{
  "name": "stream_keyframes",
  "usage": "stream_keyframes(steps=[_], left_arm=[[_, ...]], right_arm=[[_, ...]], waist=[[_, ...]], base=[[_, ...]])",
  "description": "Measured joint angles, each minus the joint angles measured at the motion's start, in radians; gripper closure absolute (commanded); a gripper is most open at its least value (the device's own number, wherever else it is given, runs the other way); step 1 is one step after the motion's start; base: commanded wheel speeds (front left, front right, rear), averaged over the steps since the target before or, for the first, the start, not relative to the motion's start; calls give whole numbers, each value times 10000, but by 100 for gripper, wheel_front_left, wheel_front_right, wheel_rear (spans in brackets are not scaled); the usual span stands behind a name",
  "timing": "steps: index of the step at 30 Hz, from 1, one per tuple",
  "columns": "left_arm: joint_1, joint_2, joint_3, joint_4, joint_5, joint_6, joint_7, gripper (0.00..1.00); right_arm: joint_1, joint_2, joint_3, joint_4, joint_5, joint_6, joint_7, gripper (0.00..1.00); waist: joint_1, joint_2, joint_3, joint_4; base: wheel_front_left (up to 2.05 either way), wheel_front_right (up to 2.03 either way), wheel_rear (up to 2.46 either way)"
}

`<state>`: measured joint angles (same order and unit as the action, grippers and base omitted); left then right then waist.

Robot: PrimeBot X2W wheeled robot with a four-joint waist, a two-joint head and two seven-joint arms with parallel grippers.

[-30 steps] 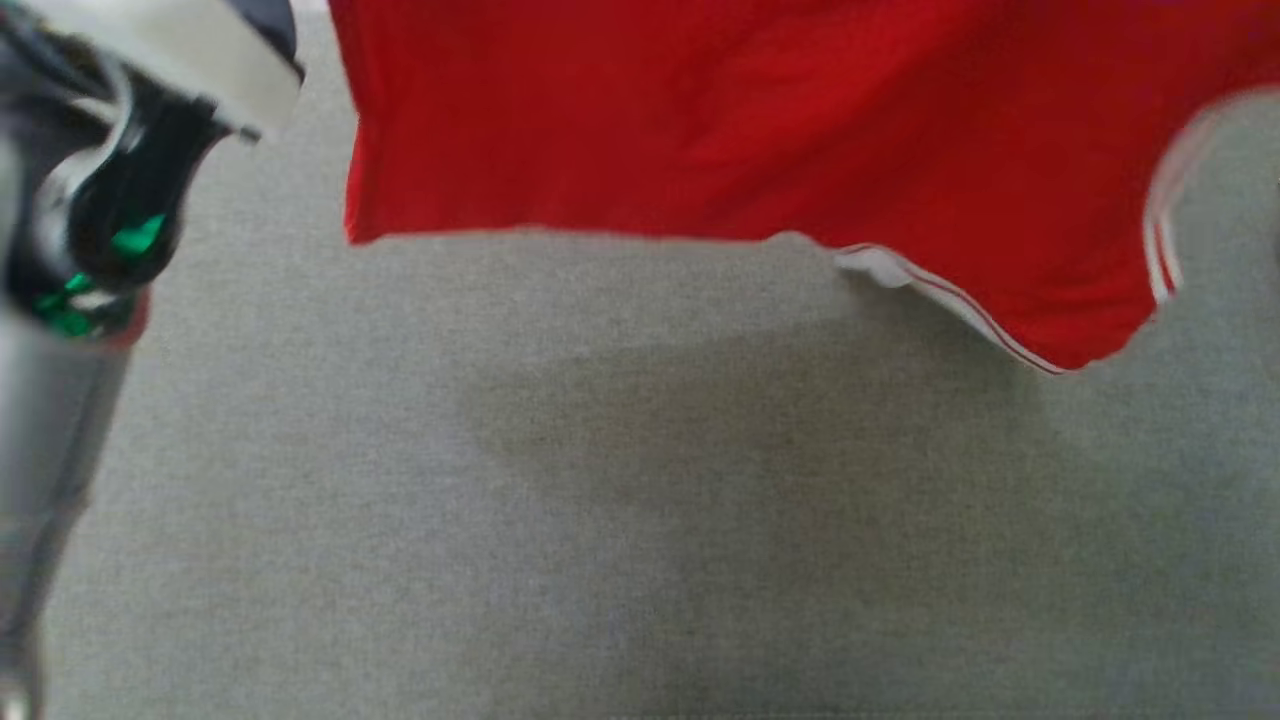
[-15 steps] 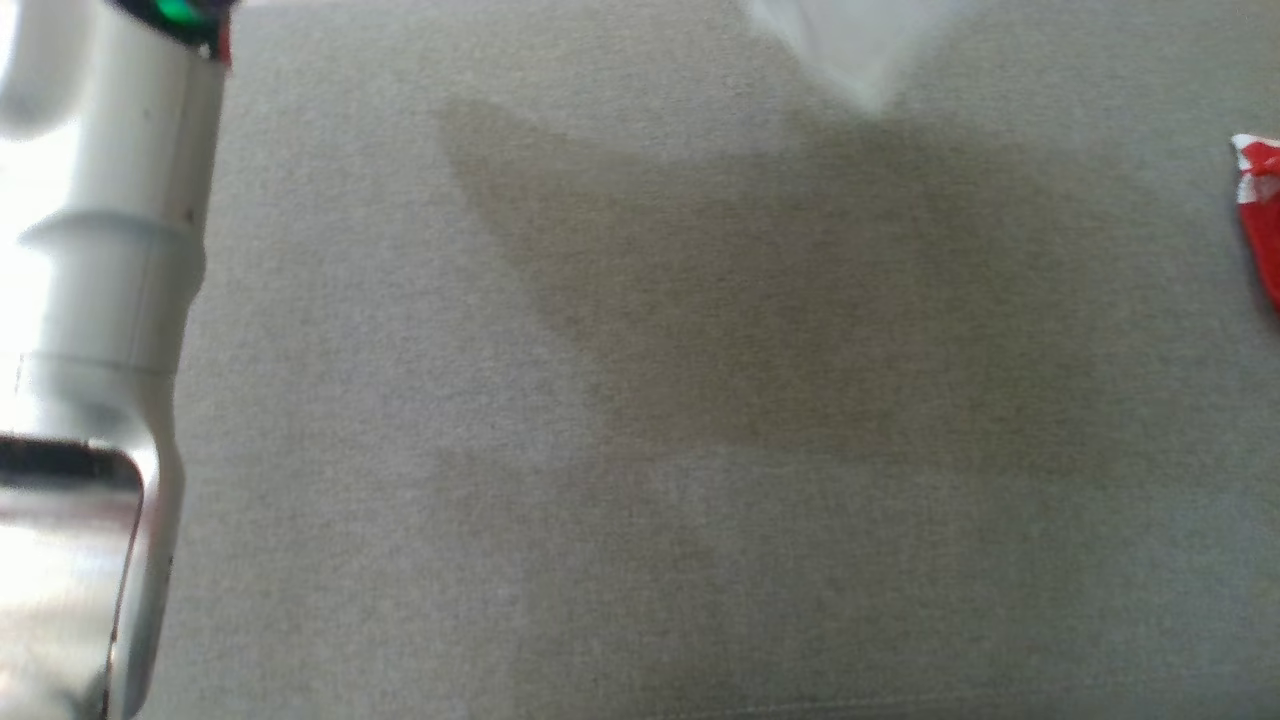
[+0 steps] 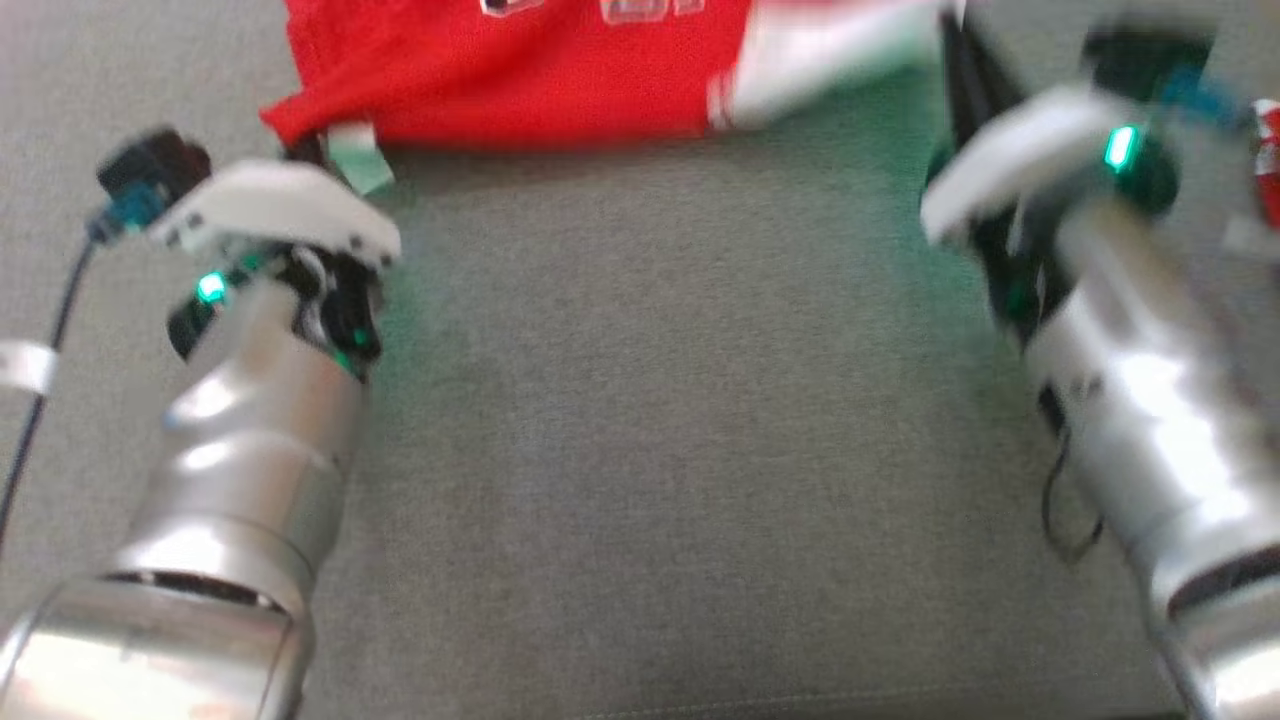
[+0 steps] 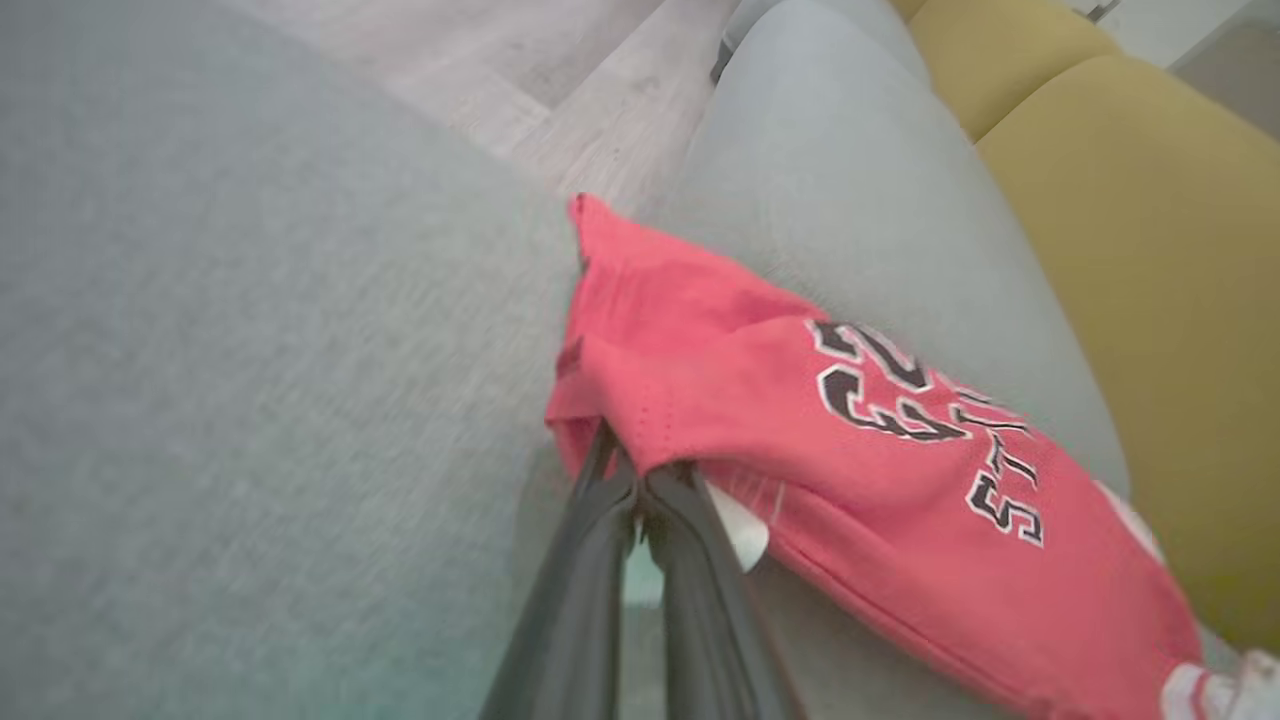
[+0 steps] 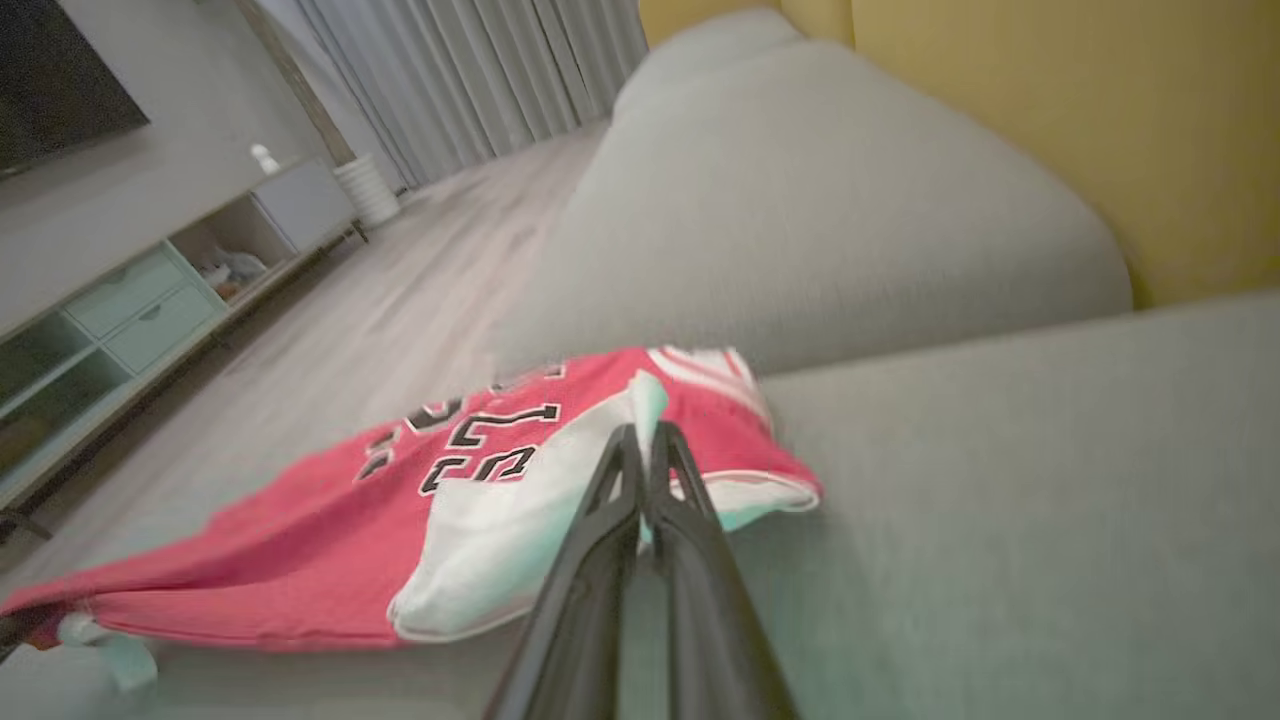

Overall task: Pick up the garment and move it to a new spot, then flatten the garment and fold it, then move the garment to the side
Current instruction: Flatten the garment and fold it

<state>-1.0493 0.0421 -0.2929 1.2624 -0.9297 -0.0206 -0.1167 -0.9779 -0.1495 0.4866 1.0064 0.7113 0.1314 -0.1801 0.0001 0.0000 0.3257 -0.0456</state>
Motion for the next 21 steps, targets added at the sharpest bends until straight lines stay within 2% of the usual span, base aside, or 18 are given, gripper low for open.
stream_keyframes(steps=[5, 9, 11, 14, 16, 18, 21], left_arm=[[681, -90, -410, 36, 341, -456, -867, 100], [1582, -50, -717, -309, 708, -686, -1243, 100], [2155, 123, -857, -700, 920, -731, -1287, 100], [3061, 679, -968, -1712, 1329, -744, -1325, 100], [3743, 1074, -1014, -2615, 1580, -562, -1327, 100], [4609, 1398, -1087, -3659, 1685, -173, -1302, 100], [6276, 2036, -1281, -5958, 1783, 698, -468, 100]], right_arm=[[1759, -280, 575, -1200, 1271, 0, -556, 100], [3320, -1093, 637, -2823, 1697, 0, -679, 100], [4249, -1513, 314, -3921, 1710, 0, -681, 100], [5714, -1988, -493, -5532, 1367, 0, -681, 100], [6838, -2207, -1014, -6520, 1104, 0, -681, 100], [8108, -2280, -1540, -7434, 844, 0, -397, 100], [10099, -2203, -2663, -8870, 382, 0, 821, 100]], waist=[[-2, 1, -73, 171], [-2, 1, -433, 184], [-2, 0, -647, 177], [-2, 1, -995, 150], [-2, 1, -1244, 146], [-2, 1, -1502, 152], [-2, 1, -1811, 180]], base=[[0, 0, 0], [0, 0, 0], [0, 0, 0], [0, 0, 0], [0, 0, 0], [0, 0, 0], [0, 0, 0]])
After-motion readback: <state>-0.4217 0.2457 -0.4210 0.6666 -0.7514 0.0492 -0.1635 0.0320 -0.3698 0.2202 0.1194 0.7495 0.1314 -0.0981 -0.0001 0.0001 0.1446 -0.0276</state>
